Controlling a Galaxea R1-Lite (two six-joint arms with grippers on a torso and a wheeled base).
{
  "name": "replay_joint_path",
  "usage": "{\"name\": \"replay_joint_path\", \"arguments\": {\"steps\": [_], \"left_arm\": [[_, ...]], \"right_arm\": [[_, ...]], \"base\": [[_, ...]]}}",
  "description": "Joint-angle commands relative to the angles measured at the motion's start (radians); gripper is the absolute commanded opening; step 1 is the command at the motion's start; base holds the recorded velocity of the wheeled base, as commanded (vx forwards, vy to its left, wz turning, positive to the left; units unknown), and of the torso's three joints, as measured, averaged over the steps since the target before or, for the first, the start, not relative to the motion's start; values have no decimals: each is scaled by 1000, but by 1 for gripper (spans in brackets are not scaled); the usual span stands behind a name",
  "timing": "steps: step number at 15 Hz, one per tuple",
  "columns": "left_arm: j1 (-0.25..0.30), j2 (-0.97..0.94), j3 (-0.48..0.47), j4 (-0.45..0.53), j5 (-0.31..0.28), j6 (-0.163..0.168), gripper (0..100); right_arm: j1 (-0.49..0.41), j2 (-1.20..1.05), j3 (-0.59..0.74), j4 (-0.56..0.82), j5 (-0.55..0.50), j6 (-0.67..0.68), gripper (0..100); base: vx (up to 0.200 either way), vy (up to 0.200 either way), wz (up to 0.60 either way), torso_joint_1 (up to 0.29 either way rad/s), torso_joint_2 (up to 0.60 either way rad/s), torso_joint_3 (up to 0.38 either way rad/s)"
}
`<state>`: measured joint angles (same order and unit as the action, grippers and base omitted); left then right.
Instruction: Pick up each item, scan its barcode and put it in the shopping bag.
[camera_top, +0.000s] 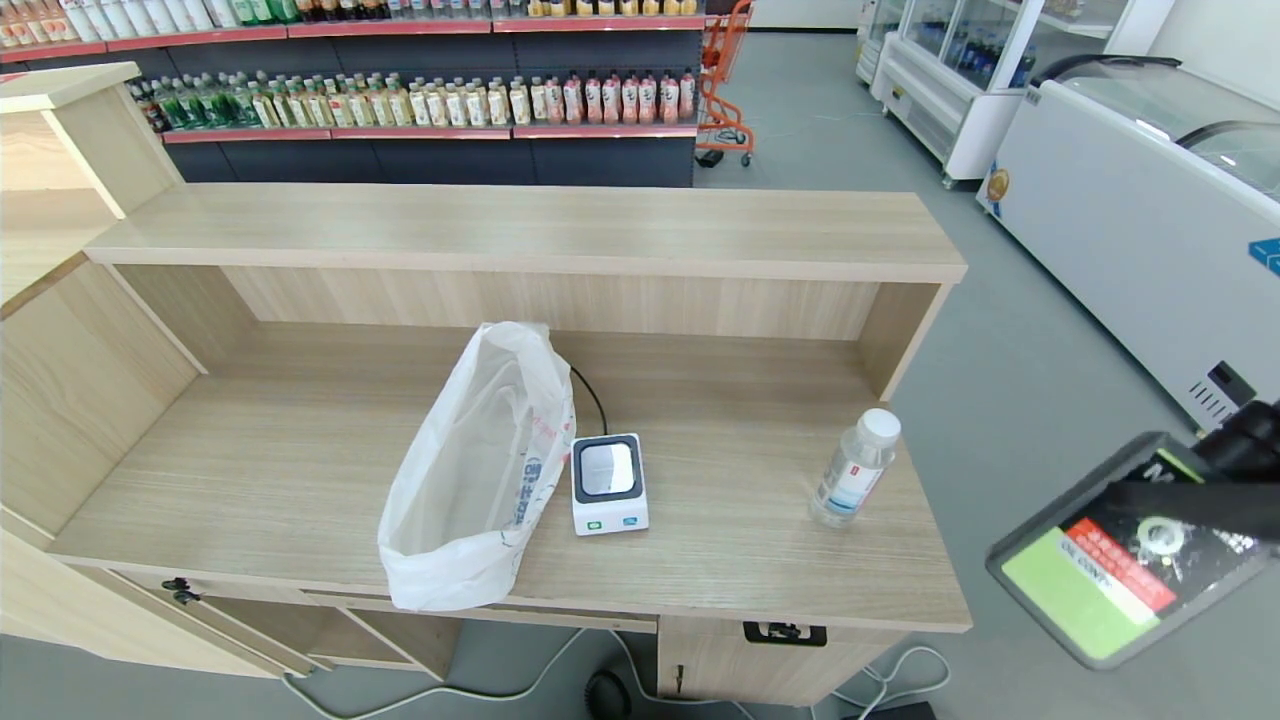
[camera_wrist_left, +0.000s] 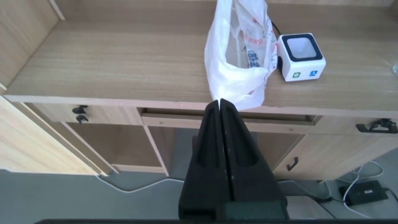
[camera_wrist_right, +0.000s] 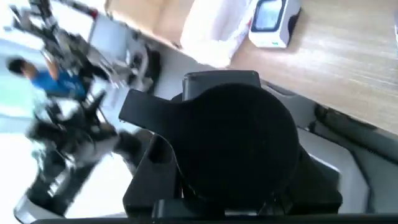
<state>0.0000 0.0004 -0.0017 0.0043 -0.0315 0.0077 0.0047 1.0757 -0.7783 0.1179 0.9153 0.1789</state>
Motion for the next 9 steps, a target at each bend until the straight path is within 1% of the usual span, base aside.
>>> {"name": "replay_joint_path", "arguments": {"steps": [1, 2, 4, 6, 9], "left_arm": [[0, 0, 0, -1, 1, 0, 0], [0, 0, 0, 0, 1, 0, 0], [0, 0, 0, 0, 1, 0, 0], [0, 1, 0, 0, 1, 0, 0], [0, 0, -1, 0, 1, 0, 0]], "right_arm": [[-22, -19, 166, -325, -36, 335, 0], [-11, -2, 229, -409, -105, 349, 0], [28, 33, 255, -442, -237, 355, 0], [40, 27, 272, -440, -263, 355, 0], [70, 20, 284, -442, -268, 355, 0]], "base": [[0, 0, 0, 0, 0, 0], [0, 0, 0, 0, 0, 0], [0, 0, 0, 0, 0, 0], [0, 0, 0, 0, 0, 0], [0, 0, 0, 0, 0, 0]]}}
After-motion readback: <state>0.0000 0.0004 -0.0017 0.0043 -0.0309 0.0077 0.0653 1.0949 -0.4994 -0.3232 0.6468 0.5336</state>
